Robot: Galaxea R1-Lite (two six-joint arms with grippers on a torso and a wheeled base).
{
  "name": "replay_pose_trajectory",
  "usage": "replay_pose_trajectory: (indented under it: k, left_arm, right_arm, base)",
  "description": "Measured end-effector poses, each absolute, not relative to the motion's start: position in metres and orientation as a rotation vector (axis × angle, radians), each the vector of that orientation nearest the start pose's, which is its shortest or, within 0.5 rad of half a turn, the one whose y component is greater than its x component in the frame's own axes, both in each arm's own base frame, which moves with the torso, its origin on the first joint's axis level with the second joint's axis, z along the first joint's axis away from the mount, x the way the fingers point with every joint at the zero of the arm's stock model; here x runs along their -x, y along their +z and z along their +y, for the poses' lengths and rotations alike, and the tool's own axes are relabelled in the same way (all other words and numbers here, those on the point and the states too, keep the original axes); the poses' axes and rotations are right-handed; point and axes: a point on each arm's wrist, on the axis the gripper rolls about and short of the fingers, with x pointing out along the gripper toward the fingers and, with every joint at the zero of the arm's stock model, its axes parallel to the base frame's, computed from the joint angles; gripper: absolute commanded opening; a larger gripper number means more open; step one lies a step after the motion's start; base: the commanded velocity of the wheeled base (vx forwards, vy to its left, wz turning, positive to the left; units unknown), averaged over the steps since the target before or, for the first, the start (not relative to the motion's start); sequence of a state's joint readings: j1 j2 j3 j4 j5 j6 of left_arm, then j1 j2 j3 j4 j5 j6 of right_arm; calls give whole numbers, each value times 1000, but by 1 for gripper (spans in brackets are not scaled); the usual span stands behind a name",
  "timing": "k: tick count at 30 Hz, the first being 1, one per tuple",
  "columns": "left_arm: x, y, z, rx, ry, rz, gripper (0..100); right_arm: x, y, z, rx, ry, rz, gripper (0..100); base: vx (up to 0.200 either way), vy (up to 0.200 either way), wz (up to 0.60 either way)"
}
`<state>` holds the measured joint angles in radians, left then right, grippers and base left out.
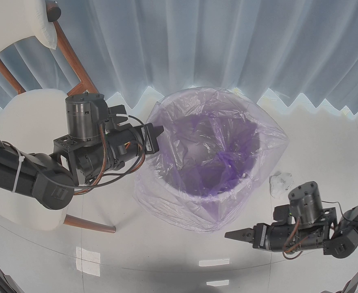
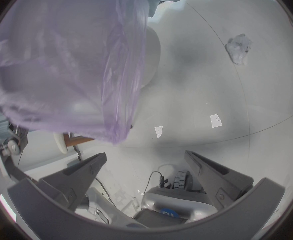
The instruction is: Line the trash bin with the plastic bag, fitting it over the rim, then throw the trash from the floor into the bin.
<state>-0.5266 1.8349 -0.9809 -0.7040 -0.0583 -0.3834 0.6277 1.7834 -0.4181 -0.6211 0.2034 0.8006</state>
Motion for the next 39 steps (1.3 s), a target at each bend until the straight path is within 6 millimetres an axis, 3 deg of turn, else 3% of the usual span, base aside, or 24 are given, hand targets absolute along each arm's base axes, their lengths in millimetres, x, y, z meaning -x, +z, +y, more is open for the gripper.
replay_pose_trajectory:
  k: [5, 10, 16, 23, 28, 39]
  left_arm:
    - [-304, 188, -170, 332, -533, 267, 0]
    - [-301, 181, -163, 334, -589, 265, 0]
    - [-292, 176, -158, 317, -820, 145, 0]
    - [-282, 150, -147, 190, -1073, 91, 0]
    - [-282, 135, -145, 117, -1149, 90, 0]
    - [-285, 126, -146, 101, -1155, 103, 0]
  right_arm:
    - [-174, 78, 118, -567, 538, 946, 100]
    - [-167, 91, 79, -628, 599, 837, 100]
    - [-167, 107, 41, -670, 631, 667, 100]
    - [-165, 122, 4, -689, 691, 500, 100]
    - [-160, 125, -2, -683, 727, 470, 100]
    - [-156, 117, 9, -684, 824, 538, 100]
  base:
    - [0, 0, 0]
    - [0, 0, 0]
    - [0, 0, 0]
    - [0, 0, 0]
    - [0, 0, 0]
    - [0, 0, 0]
